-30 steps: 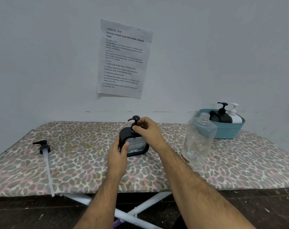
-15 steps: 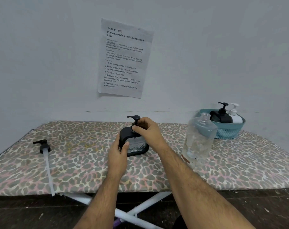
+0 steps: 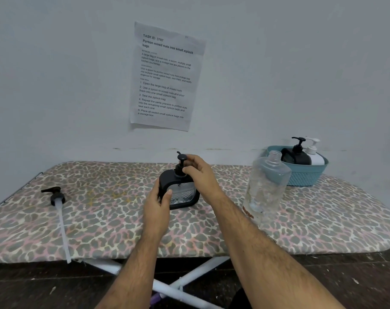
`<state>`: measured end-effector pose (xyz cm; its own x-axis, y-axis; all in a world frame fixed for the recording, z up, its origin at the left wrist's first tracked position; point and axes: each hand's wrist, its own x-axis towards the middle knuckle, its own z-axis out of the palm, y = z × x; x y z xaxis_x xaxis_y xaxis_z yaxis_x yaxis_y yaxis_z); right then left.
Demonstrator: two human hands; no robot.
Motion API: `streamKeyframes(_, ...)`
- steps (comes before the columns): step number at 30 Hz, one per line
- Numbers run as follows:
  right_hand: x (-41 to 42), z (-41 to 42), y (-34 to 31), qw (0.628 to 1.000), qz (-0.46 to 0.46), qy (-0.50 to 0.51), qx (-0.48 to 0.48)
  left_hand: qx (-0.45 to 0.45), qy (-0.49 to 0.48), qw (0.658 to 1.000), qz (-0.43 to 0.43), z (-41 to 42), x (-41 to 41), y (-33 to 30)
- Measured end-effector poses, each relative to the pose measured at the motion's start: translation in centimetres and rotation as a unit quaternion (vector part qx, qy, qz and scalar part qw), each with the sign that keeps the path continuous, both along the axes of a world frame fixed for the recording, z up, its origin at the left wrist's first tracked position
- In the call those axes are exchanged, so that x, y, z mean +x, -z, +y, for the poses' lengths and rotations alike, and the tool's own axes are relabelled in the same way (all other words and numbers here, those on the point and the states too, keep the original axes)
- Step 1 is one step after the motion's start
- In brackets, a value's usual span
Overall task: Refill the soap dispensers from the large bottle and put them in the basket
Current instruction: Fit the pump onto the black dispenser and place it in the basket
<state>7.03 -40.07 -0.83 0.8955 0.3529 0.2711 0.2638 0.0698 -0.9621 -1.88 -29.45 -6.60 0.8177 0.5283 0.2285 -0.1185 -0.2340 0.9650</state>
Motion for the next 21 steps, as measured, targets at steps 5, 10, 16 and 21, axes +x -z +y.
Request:
streamKeyframes(5, 0.03, 0.04, 0.03, 1.000, -0.016, 0.006, -0.024, -0.002, 0.000, 1.000, -0.001, 0.01, 0.05, 0.07)
streamKeyframes(10, 0.09, 0.09, 0.22, 0.999, -0.029, 0.008, -0.011, -0.005, 0.001, 1.000, -0.005, 0.02, 0.03, 0.08)
streamKeyframes(16, 0.30, -0.08, -0.07, 1.000, -0.005, -0.003, -0.018, -0.006, 0.001, 1.000, -0.002, 0.19, 0.26, 0.34)
streamKeyframes(21, 0.24, 0.00, 0.22, 1.000, -0.007, -0.009, -0.009, -0.006, 0.004, 1.000, -0.004, 0.22, 0.26, 0.42)
